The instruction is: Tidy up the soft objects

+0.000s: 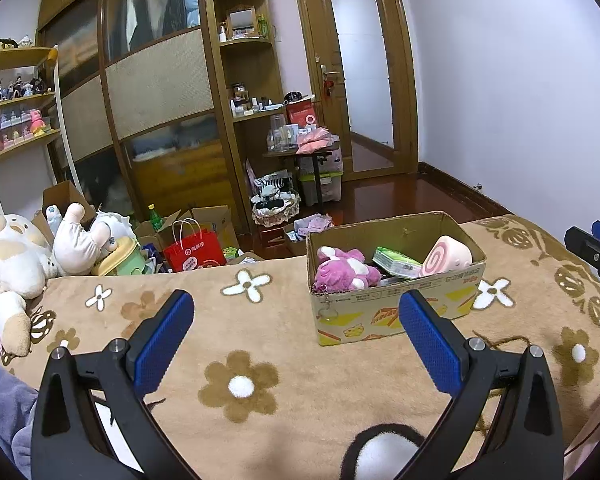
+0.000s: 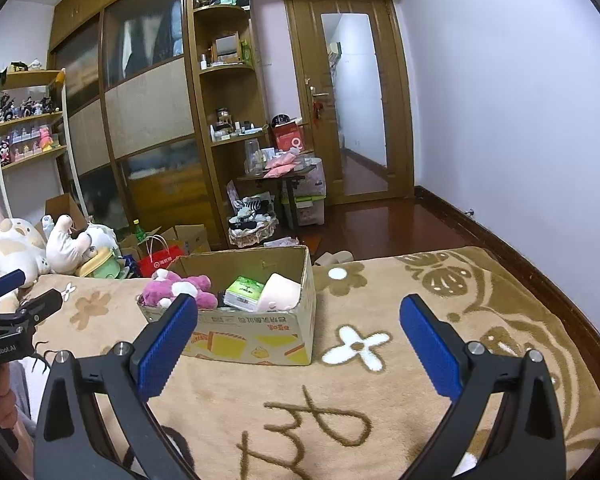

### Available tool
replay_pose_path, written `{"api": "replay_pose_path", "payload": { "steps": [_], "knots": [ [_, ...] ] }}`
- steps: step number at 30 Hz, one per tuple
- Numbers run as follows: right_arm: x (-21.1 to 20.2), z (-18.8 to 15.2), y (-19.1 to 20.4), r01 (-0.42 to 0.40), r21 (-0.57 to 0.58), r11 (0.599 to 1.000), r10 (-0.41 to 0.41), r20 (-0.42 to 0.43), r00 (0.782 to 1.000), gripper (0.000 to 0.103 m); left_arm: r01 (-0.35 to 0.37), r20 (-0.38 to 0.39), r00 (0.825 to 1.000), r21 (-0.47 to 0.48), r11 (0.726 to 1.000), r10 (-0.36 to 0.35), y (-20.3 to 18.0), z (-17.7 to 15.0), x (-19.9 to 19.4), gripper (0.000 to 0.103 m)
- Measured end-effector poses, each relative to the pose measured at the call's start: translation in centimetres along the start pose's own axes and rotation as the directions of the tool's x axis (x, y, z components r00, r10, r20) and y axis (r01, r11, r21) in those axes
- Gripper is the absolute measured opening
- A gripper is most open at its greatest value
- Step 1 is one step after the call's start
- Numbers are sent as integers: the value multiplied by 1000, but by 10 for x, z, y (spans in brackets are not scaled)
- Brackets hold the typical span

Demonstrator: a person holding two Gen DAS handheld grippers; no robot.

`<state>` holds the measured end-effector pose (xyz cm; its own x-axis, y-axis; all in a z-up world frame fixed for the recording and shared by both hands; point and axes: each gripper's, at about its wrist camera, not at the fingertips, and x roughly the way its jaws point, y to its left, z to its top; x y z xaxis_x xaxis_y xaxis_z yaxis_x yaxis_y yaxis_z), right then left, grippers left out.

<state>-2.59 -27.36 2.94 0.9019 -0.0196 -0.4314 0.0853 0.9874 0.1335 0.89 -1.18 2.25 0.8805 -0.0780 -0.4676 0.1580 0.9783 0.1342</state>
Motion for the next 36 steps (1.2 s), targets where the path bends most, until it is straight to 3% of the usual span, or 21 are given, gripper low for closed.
{"api": "replay_pose_path", "payload": {
  "steps": [36],
  "knots": [
    [8,-9,-4,6,-11,1000,-7,-15,1000,103,-7,-19,1000,20,1000,7,-2,-8,10,101]
  ]
}}
